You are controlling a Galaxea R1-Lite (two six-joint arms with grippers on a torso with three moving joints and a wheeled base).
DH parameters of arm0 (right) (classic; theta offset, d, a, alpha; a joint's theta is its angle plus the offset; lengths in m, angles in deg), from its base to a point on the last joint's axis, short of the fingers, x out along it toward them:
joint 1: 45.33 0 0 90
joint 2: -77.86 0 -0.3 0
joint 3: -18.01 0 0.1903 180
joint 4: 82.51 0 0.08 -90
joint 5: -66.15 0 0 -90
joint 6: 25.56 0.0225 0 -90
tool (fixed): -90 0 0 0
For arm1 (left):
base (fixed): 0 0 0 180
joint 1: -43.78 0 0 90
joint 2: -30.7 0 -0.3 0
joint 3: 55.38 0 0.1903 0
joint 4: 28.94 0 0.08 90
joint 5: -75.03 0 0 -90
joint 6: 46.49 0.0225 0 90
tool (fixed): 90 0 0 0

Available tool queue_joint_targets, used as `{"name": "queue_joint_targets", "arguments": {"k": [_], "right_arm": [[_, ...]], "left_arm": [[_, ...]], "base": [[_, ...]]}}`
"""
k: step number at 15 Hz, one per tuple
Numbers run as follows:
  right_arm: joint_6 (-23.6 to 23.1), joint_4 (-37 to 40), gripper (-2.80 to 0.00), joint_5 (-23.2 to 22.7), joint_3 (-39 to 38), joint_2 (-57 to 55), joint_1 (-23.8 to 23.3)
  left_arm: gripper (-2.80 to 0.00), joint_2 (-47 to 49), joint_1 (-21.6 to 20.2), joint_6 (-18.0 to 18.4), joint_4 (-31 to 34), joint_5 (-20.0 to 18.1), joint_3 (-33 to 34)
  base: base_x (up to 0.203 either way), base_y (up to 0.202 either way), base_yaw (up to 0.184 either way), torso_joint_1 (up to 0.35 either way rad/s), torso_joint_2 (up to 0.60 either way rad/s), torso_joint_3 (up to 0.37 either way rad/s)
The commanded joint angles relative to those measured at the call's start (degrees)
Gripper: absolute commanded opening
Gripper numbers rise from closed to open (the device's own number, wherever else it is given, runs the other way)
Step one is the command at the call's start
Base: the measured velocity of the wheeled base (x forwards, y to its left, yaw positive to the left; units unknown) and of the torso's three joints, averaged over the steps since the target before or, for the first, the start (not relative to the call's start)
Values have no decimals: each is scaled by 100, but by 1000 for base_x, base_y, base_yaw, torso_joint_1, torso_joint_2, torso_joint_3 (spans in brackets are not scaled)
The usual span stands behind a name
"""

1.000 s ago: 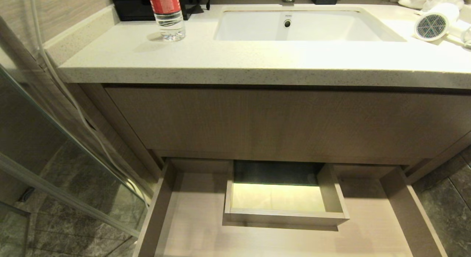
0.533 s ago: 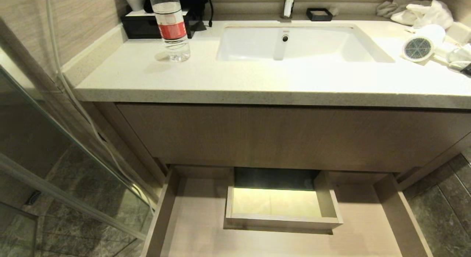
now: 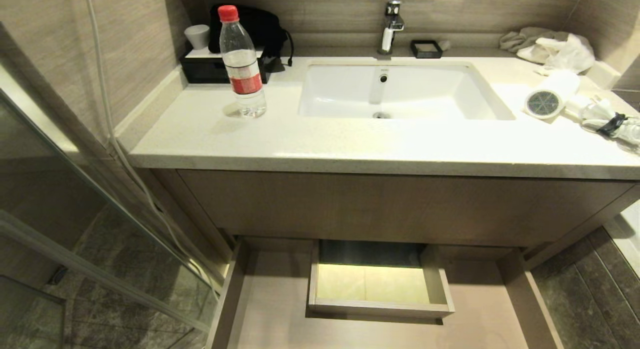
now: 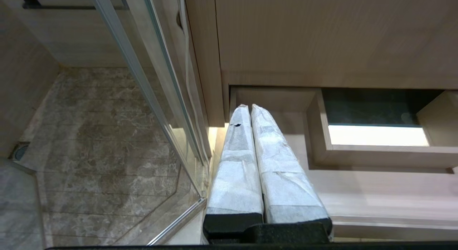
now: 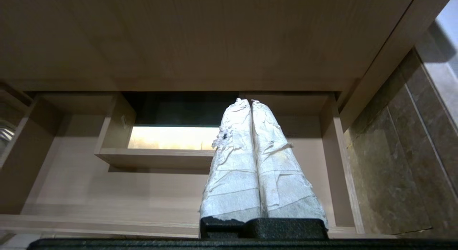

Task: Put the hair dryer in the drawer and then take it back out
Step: Pick up the hairdryer

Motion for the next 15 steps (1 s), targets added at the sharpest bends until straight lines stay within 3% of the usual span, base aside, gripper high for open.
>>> {"name": "queue_joint_targets", "arguments": {"k": [1,8,15], "right_arm": [[1,0,-280,2,-9,-13,-4],[16,-1,-280,9,-1,-13,-4],[10,0,-280,-2,-9,-10,-4]], "left_arm": [[-280,0,0,0,-1,0,0],[-280,0,0,0,-1,0,0],[-280,0,0,0,-1,0,0]], "base": [[0,0,0,221,-575,-345],[0,0,0,225,-545,-321],[0,0,0,11,-21,-12]]}}
